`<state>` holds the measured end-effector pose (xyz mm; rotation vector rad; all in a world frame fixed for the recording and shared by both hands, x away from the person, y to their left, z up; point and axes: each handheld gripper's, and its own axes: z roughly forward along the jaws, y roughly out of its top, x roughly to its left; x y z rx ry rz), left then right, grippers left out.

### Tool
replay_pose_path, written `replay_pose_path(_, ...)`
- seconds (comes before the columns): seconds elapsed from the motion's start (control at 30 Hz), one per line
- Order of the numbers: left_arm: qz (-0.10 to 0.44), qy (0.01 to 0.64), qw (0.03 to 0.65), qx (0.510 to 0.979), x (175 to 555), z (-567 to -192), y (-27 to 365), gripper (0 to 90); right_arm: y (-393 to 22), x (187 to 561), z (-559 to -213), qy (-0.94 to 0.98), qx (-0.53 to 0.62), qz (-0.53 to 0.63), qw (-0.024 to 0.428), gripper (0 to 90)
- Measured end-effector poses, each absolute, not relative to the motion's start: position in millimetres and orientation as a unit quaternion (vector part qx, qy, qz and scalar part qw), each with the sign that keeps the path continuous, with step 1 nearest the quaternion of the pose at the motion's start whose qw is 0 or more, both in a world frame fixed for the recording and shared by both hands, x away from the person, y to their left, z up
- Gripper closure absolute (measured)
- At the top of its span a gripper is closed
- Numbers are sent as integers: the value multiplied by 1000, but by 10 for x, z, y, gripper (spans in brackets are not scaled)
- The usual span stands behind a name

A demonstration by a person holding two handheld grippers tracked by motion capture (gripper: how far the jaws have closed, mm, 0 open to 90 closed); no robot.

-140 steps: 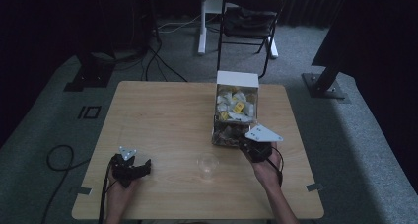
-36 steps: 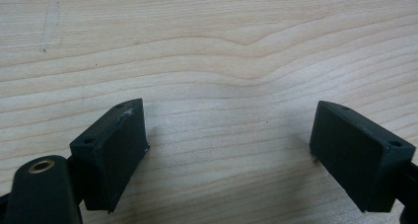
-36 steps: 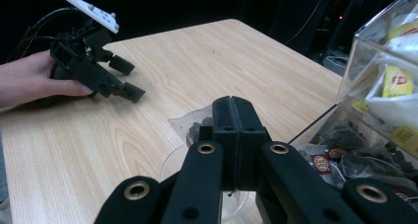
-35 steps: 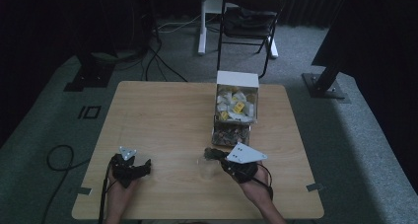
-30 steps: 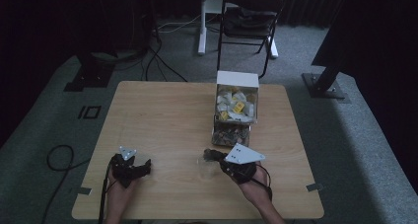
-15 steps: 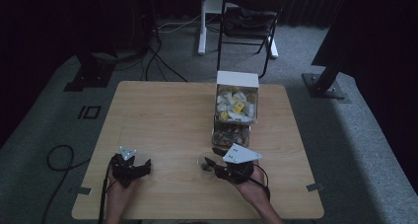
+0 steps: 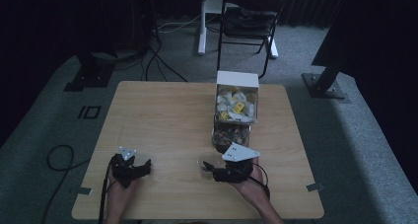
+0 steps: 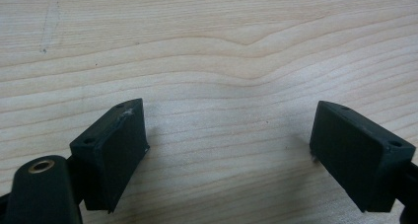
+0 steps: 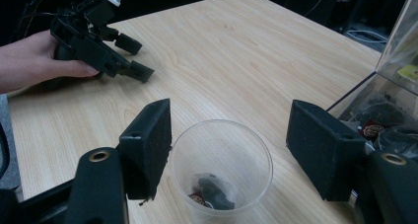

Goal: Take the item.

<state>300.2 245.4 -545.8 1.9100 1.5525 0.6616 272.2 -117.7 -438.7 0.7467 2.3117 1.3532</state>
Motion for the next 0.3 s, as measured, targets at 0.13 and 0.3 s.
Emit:
replay_pose_path(0.13, 248, 583, 292, 717, 3002, -5457, 2454, 149, -1185, 2729, -4403, 821, 263, 475, 178, 319)
replay_pose_path(0.3, 248, 582, 291, 718, 3001, -5456, 2456, 149, -1198, 2735, -4400, 821, 263, 476, 176, 311)
